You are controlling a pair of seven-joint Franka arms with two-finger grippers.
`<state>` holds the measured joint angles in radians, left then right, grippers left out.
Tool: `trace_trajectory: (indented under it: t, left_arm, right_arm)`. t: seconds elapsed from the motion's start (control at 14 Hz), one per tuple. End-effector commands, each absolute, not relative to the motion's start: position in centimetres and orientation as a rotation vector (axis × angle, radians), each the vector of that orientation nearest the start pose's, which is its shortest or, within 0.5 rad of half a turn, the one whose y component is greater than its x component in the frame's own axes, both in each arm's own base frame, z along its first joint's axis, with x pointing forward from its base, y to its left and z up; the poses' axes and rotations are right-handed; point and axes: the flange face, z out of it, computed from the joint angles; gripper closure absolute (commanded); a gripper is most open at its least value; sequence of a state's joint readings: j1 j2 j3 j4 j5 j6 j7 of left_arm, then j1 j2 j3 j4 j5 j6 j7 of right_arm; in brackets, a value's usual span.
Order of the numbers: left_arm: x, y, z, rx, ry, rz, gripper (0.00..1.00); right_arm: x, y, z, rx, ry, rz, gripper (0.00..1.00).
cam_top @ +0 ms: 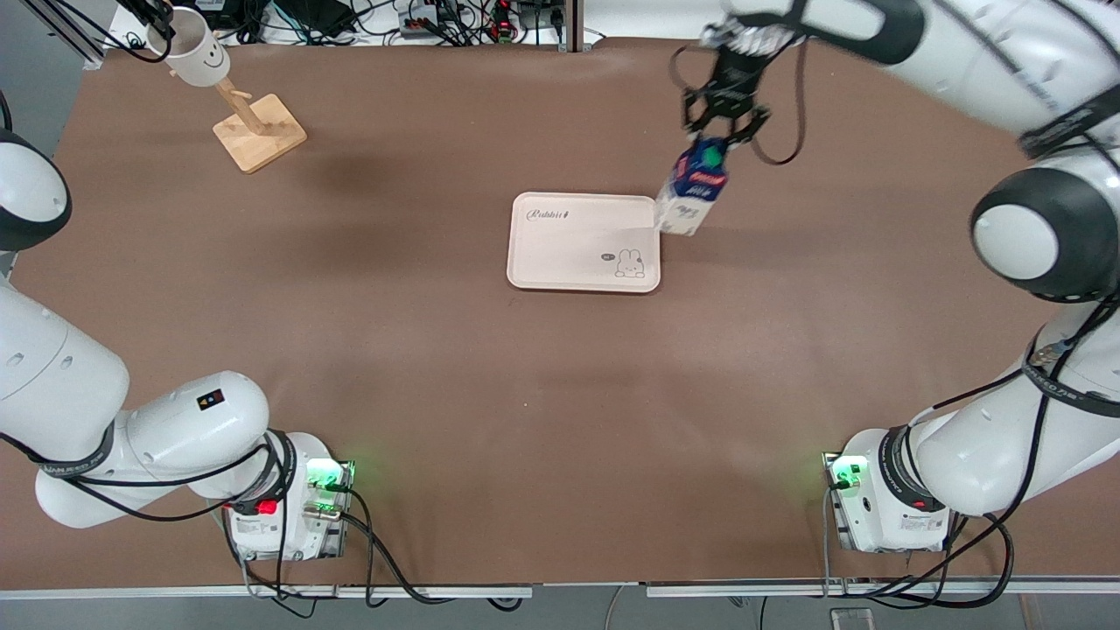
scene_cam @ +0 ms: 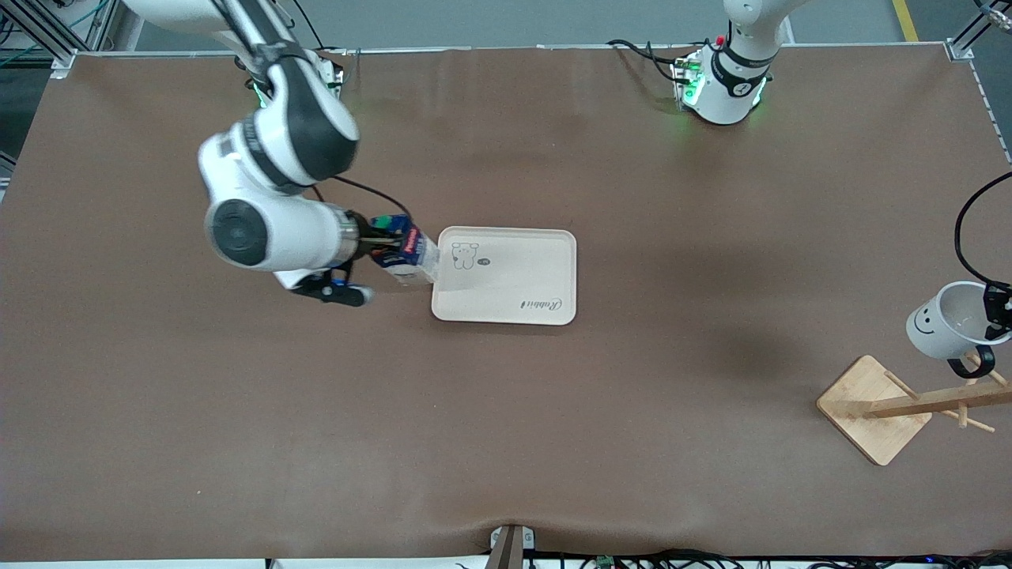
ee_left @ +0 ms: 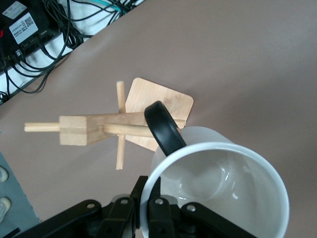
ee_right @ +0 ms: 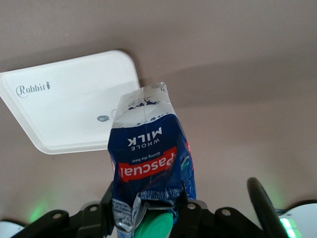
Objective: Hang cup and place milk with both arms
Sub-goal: 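Hang the mug handle on the stand peg while the right gripper carries milk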
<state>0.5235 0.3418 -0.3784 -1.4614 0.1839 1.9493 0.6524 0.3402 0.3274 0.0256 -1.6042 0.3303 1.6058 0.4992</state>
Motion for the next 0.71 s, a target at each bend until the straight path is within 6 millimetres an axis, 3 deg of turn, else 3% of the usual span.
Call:
trace_trajectory:
  t: [0.0, 0.14, 0.21, 0.29, 0.43, 0.5, 0.64]
  left_arm:
    - [66.3, 16.7, 51.2, -2.96, 0.802, -0.249, 1.0]
    - [66.3, 17.6, 50.5, -2.988, 0.787, -0.251, 1.0]
    - [66.3, 17.9, 50.3, -2.992, 0.781, -0.25, 0.95]
    - [66.4, 17.8, 50.2, -2.991, 0.782, -0.255, 0.74]
    - [66.4, 17.7, 50.1, -3.002, 0.763, -0.258, 0.01]
    - [66.4, 17.6, 50.4, -3.01, 0.745, -0.268, 0.0]
    - [66.3, 17.1, 50.9, -3.036, 0.644, -0.275, 0.0]
  right_arm:
    - [57.5, 18.5, 43.4, -2.854, 0.175, 0.665, 1.0]
    - [58.3, 13.3, 42.5, -2.934, 0.191, 0.68, 1.0]
    - [58.2, 10.9, 41.4, -3.005, 0.21, 0.719, 1.0]
    - [58.2, 8.0, 40.0, -3.041, 0.208, 0.754, 1.0]
    - [58.5, 1.0, 38.8, -3.049, 0.203, 0.771, 1.0]
    - [58.5, -2.5, 38.5, -3.059, 0.169, 0.769, 1.0]
    - [58.1, -5.9, 37.2, -3.041, 0.079, 0.755, 1.0]
